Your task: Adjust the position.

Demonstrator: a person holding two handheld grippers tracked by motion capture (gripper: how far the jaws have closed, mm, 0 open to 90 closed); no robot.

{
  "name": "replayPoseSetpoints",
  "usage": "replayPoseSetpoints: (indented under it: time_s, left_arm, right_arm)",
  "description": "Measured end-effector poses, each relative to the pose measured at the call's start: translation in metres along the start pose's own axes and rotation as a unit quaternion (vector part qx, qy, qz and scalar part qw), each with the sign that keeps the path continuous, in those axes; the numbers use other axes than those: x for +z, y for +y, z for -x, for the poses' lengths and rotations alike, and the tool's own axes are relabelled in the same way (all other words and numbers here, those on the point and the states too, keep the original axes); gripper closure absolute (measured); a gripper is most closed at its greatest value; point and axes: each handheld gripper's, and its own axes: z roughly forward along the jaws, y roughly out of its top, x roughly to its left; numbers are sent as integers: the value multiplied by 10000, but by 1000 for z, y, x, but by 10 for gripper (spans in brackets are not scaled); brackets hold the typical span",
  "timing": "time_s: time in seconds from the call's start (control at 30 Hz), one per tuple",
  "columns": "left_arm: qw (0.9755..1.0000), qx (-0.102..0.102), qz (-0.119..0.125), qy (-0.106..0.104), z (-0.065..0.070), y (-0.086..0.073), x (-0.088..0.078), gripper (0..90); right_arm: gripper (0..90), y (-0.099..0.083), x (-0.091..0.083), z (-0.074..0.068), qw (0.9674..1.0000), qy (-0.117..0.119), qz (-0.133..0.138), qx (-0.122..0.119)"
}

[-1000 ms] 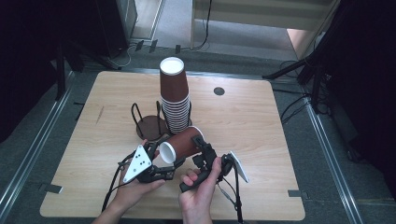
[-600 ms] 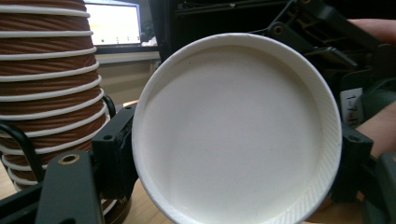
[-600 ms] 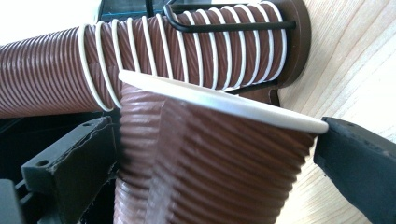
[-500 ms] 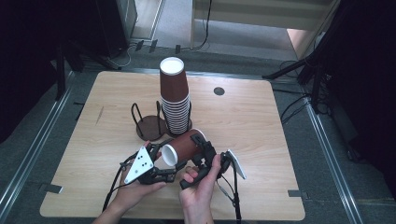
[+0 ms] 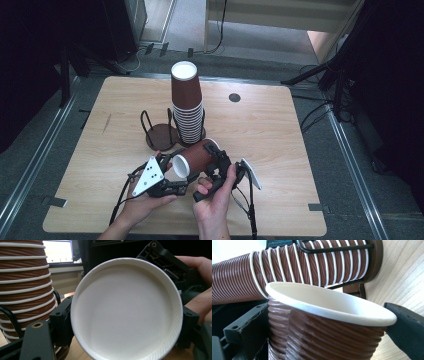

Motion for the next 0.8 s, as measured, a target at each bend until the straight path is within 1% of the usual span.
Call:
replayPoseSetpoints:
  time_s: [0.13,0.17,0.2,0.23,0.37,0.43,0.53,0.57,0.63,0.7,0.8]
  left_arm:
    - [10000,-23,-7,-30,-1,0,0,233]
    - [10000,-24,-7,-38,-1,0,0,233]
    - [10000,-19,-3,-45,0,0,0,232]
    - [10000,-12,-9,-65,0,0,0,232]
    - [10000,22,-11,-86,1,0,0,230]
    - [10000,22,-18,-84,1,0,0,227]
    - [9999,-68,-73,-105,0,0,-1,217]
    - [9999,-118,-53,-100,-1,0,-2,215]
    - [9999,-92,-28,-75,-1,1,-4,210]
    - [9997,-205,26,-95,-1,3,-6,209]
    - [9996,-279,56,-8,-3,5,-9,175]
  right_arm:
    - [0,1,1,2,9999,49,-103,28]
    - [0,1,2,2,9999,70,-114,75]
    - [0,0,2,3,9999,81,-125,40]
    - [0,0,3,3,9998,98,-162,56]
    - [0,0,4,5,9997,134,-179,36]
    - [18,1,3,5,9996,176,-191,87]
    - [41,1,3,4,9996,195,-186,87]
    - [65,0,3,4,9996,183,-195,82]
    - [72,-1,3,3,9995,235,-187,28]
    - [77,-1,3,1,9993,299,-203,-49]
    - [81,0,1,1,9991,389,-170,-91]
